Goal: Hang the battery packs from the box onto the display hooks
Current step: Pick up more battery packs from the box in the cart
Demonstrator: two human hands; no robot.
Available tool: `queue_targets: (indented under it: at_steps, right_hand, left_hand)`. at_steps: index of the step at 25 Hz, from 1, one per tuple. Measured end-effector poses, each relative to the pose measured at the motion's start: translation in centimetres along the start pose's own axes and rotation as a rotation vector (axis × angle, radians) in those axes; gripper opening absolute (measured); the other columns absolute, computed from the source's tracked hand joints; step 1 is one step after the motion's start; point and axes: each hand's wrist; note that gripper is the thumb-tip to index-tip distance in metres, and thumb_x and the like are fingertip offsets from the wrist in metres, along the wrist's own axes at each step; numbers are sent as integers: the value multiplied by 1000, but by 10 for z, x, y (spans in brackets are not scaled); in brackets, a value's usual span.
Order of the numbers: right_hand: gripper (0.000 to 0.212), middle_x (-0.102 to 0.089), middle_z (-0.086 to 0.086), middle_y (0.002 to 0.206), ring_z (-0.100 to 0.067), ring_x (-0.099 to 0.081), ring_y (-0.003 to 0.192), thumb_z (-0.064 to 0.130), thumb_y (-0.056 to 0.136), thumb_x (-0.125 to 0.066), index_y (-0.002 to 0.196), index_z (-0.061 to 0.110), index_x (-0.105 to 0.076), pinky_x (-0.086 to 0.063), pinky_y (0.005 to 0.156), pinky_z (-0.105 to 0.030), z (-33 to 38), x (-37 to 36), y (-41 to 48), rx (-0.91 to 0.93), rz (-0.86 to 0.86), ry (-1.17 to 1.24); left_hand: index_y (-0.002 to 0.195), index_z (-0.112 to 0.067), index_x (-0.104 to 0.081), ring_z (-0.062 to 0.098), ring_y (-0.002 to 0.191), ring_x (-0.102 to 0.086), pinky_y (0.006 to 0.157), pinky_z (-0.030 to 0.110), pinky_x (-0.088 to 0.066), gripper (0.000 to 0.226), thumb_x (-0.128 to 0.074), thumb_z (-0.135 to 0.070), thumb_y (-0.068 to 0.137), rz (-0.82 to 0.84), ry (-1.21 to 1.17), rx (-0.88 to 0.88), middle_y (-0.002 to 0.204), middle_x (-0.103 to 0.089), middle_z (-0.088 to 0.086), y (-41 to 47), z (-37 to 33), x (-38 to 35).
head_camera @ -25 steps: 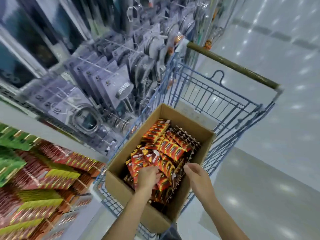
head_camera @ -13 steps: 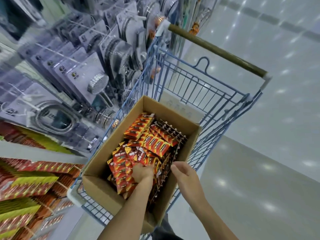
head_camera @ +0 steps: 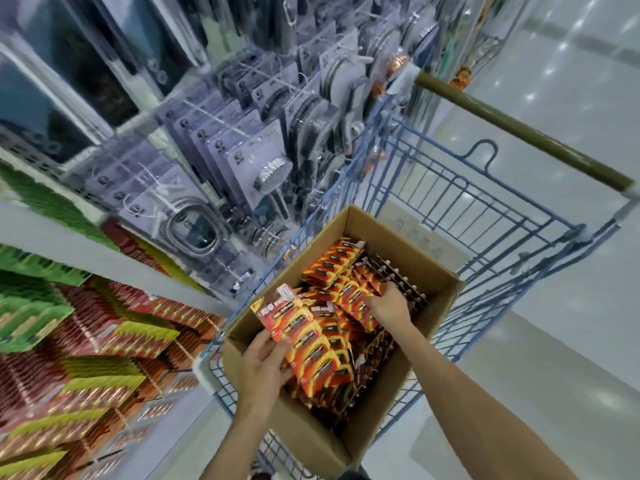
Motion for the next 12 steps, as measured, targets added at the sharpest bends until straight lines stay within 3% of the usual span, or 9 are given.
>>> queue_targets:
  at_steps: [3,6,9,12]
  right_hand:
    - [82,-41,-11,159,-31,-39,146,47,94,-69,157,10,-32,-35,120,-46,6,-22,24,96,78,-287]
    - [86,-46,-12,152,-33,-43,140,60,85,-72,149,12,-43,-42,114,-48,2,-38,31,145,-8,-520]
    - [108,-41,-14,153,-35,-41,141,65,71,-81,152,11,-35,-40,114,-48,2,-43,24,58,-13,-482]
    - [102,-48,-11,146,-35,-48,135,44,69,-88,149,9,-35,-39,114,-44,-7,-43,8,-12,105,-177]
  left_hand:
    - [129,-20,-69,31,100,-76,72,39,-65,30,-63,-15,100,38,-109,8,115,-77,10,-11,-18,25]
    - [129,-18,-68,26,89,-77,70,39,-64,32,-61,-20,98,49,-140,-9,107,-78,11,-20,-28,48]
    - [130,-18,-67,21,85,-76,79,44,-61,30,-56,-22,102,32,-155,-31,100,-78,6,-24,-29,62]
    - [130,-23,-68,18,84,-75,80,43,-58,29,-55,-24,104,12,-189,-20,101,-77,5,-29,-29,70]
Point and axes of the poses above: each hand's wrist, its own y-axis towards the middle knuckle, its own x-axis out of the back of the hand, z = x × y
